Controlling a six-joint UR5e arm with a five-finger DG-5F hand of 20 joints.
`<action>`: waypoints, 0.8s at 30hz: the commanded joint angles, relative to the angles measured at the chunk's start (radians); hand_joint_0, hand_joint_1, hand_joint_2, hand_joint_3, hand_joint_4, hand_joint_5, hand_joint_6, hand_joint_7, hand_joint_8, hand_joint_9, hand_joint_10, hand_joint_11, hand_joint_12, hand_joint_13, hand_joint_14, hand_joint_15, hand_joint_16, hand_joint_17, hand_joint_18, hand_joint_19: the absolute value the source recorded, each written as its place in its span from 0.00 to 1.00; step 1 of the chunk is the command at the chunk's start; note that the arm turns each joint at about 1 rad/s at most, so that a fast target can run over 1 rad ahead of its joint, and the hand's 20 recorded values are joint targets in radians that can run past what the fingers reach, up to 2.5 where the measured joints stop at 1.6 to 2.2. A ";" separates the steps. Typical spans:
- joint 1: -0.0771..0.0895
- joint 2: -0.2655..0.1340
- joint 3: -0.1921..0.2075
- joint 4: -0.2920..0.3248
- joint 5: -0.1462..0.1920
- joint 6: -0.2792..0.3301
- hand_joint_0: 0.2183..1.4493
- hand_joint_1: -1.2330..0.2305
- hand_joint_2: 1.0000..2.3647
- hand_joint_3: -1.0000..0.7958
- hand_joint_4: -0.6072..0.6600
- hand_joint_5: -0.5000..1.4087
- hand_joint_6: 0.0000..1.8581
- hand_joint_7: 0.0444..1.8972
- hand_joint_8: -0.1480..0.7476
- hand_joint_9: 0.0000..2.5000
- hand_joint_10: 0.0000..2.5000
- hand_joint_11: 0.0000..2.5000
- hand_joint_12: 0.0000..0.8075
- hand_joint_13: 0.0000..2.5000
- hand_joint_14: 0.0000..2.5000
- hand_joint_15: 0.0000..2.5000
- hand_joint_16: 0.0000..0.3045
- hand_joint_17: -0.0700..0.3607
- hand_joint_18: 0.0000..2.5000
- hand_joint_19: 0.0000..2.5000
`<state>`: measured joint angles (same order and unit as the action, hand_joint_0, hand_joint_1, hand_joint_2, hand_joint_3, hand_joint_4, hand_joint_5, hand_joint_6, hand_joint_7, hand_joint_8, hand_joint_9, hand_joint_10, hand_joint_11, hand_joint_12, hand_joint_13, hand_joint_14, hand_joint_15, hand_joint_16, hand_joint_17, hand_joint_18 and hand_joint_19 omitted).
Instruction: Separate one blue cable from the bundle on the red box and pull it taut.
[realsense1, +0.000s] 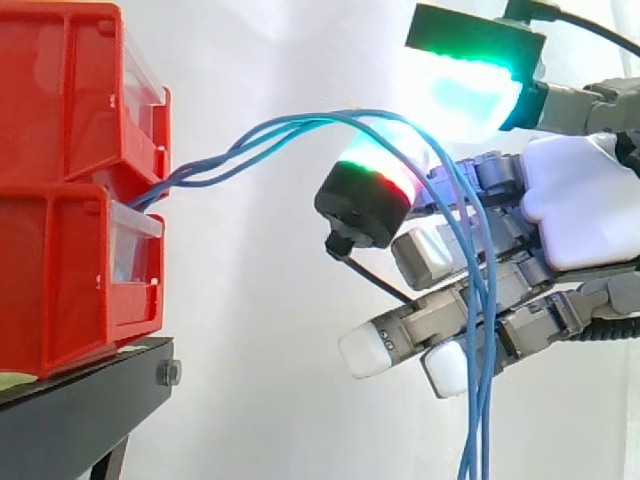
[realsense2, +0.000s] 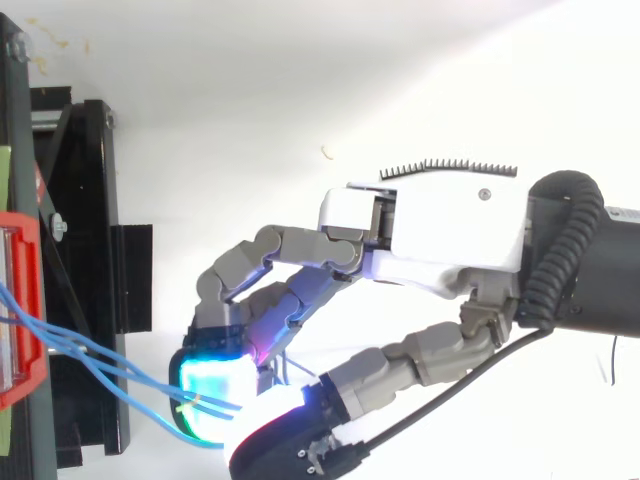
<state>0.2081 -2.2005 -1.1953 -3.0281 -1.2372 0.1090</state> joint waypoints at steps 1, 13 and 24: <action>-0.001 0.001 0.000 0.000 -0.001 0.000 0.42 0.19 0.01 0.38 0.37 0.16 0.46 0.50 0.47 0.34 0.01 0.28 0.45 0.19 0.00 0.08 0.17 0.44 0.20 0.16; -0.001 0.001 -0.001 0.000 0.001 0.000 0.47 0.17 0.00 0.31 0.36 0.17 0.46 0.53 0.45 0.32 0.01 0.26 0.45 0.15 0.00 0.05 0.17 0.43 0.16 0.13; 0.001 0.001 0.000 -0.002 0.001 0.000 0.26 0.33 0.00 0.28 0.53 0.19 0.44 0.56 0.51 0.36 0.01 0.26 0.48 0.18 0.00 0.07 0.18 0.45 0.17 0.17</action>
<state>0.2077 -2.2000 -1.1952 -3.0288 -1.2367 0.1089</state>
